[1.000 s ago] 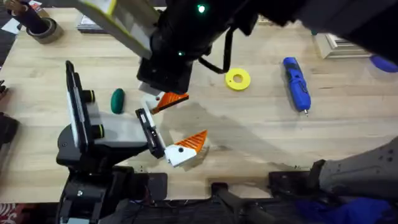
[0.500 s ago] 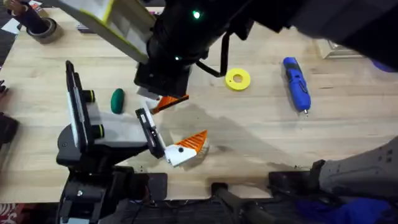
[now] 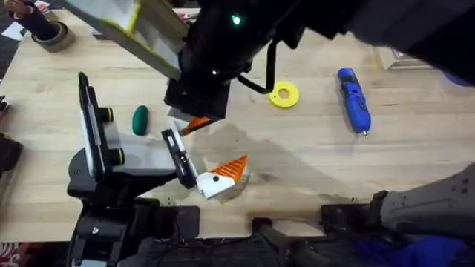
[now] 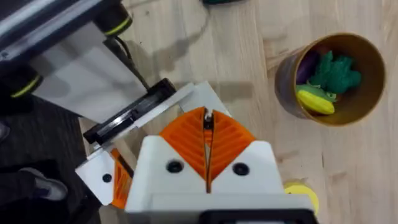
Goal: Pick up the gripper from the table and insert it into the empty holder that is missing its gripper. Then pick up a screw, insert it into the mounting hole, and use the screwdriver to tighten it. Finally, clean up the table by picking up the vegetable and placing it into the bucket.
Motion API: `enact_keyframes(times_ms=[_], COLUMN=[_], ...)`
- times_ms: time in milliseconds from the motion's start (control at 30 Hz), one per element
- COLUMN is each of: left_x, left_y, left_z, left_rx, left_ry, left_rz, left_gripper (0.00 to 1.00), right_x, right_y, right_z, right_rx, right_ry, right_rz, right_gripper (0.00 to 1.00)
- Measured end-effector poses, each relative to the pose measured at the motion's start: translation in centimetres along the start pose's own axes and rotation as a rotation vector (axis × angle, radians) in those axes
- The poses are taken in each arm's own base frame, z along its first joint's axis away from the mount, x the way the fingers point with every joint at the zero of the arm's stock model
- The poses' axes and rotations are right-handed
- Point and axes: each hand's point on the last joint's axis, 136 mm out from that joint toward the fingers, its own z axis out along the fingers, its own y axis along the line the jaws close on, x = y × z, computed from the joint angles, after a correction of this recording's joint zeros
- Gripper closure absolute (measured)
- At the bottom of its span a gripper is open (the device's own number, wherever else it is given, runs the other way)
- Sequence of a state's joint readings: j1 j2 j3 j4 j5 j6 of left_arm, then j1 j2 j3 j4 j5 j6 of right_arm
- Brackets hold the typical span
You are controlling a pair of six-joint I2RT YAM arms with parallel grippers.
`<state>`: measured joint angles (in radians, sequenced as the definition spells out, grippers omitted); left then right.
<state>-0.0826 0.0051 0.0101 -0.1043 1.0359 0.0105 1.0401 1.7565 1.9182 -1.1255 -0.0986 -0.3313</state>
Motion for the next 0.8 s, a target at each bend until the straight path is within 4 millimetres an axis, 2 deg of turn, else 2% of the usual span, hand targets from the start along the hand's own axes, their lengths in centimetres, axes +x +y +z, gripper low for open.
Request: enact_keyframes(times_ms=[333, 800], left_x=[0.0, 0.0], left_y=[0.0, 0.0], left_z=[0.0, 0.0], left_rx=[0.0, 0.0], left_ry=[0.0, 0.0], left_rz=[0.0, 0.0], left_gripper=[0.014, 0.015], right_x=[-0.8, 0.8], right_y=[-0.3, 0.0], right_z=[0.1, 2.0], right_rx=[0.011, -0.005], right_ry=[-0.032, 0.016], right_rz=[-0.011, -0.004], right_gripper=[0.996, 0.996])
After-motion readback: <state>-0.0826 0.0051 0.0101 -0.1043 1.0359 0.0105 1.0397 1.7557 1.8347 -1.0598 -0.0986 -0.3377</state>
